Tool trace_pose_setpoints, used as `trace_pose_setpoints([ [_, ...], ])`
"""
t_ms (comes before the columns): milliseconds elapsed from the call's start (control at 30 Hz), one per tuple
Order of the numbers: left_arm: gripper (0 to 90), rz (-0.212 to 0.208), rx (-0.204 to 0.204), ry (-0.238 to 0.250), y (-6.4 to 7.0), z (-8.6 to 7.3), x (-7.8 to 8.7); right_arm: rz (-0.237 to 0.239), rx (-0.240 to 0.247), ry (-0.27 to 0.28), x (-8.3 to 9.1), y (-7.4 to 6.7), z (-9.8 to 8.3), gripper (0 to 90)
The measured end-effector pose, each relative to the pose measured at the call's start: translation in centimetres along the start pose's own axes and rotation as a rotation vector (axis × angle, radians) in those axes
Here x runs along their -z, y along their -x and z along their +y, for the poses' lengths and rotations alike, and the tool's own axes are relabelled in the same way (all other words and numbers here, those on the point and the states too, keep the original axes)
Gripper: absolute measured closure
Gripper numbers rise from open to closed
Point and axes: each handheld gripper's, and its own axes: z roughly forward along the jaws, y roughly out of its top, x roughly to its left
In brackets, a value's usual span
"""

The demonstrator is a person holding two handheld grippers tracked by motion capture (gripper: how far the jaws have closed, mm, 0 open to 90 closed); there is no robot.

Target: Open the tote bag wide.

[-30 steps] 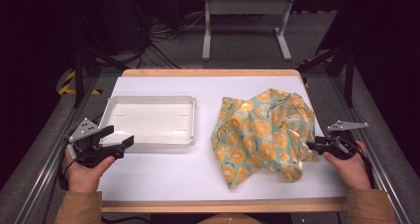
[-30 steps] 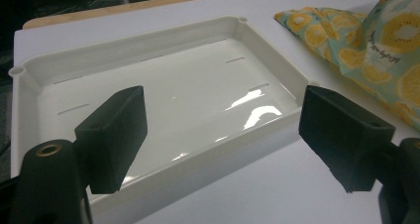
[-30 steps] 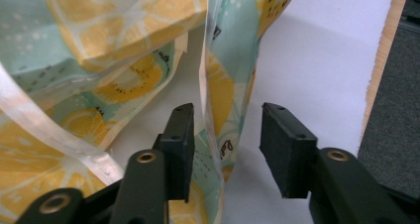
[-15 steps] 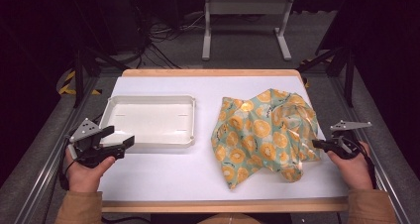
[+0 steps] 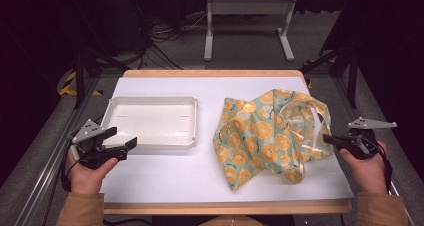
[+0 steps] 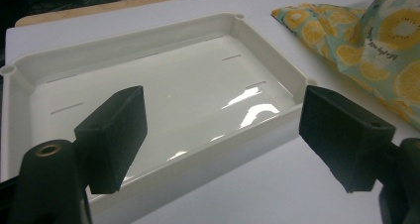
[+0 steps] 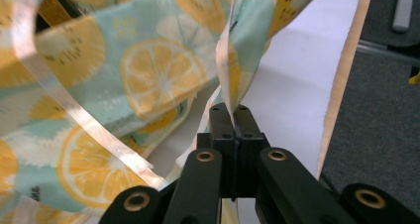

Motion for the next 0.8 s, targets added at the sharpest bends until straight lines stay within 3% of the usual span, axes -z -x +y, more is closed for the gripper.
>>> trace_pose_setpoints([
  [233,19.4,-0.012,-0.009,-0.004,0.5,0.3,-0.3,-0.01,0.019,0.069,1.8,-0.7,1.6,90.0],
  [433,19.4,-0.025,0.003,0.004,0.5,0.4,-0.2,0.016,0.056,0.149,3.5,-1.8,3.5,90.0],
  [800,19.4,-0.037,-0.008,0.01,0.9,0.6,-0.5,0.061,0.136,0.228,5.3,-4.4,6.3,90.0],
])
